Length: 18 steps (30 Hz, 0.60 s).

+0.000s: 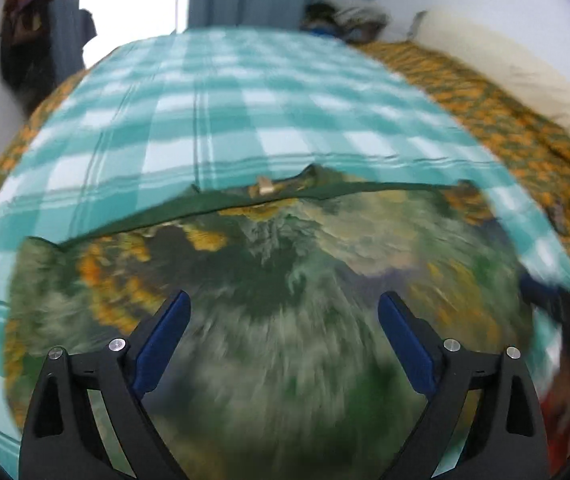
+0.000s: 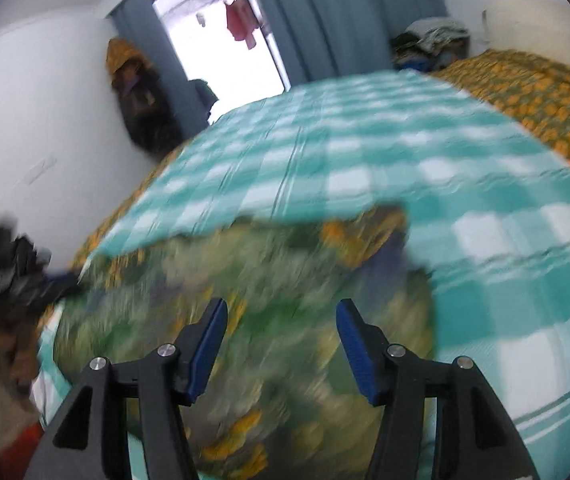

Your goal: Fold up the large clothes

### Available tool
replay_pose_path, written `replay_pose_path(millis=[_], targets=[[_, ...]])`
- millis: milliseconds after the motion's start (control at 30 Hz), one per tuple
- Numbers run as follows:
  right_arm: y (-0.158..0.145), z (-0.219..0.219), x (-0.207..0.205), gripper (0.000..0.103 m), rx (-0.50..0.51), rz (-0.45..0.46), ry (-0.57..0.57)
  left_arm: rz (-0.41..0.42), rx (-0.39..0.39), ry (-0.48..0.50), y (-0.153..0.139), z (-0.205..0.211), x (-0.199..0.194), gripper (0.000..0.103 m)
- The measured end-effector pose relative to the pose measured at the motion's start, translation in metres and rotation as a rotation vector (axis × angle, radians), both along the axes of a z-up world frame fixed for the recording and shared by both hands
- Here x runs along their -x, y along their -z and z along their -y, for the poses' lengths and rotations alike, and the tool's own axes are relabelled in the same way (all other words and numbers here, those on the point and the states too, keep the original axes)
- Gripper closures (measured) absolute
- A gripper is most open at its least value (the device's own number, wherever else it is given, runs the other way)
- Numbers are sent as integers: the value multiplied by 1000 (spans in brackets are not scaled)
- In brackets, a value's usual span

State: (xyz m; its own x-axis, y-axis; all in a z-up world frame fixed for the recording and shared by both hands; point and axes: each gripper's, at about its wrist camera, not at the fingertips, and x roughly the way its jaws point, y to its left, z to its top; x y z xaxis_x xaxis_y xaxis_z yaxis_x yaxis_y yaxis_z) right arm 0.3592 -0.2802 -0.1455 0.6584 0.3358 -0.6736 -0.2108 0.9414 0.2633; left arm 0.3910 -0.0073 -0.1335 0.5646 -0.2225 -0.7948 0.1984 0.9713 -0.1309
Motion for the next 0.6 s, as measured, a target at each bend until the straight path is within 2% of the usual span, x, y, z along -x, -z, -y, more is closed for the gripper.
replay_pose_path(millis=[33, 100, 200, 400, 500, 600], targets=[[15, -2, 2, 45, 15, -33, 21, -52, -15, -36, 20, 8, -18, 8], [42, 0, 7, 45, -5, -80, 41, -101, -29, -70, 47, 10, -31, 3], [47, -1, 11, 45, -25, -48, 25, -53, -35, -66, 70, 16, -28, 1], [51, -10, 4, 45, -10, -42, 18, -47, -24, -67, 67, 28, -33, 1], [48, -10, 6, 45, -15, -42, 13, -49, -30, -70, 55, 23, -30, 3], [49, 5, 12, 45, -59, -42, 17, -28, -30, -36, 35, 22, -5, 2]])
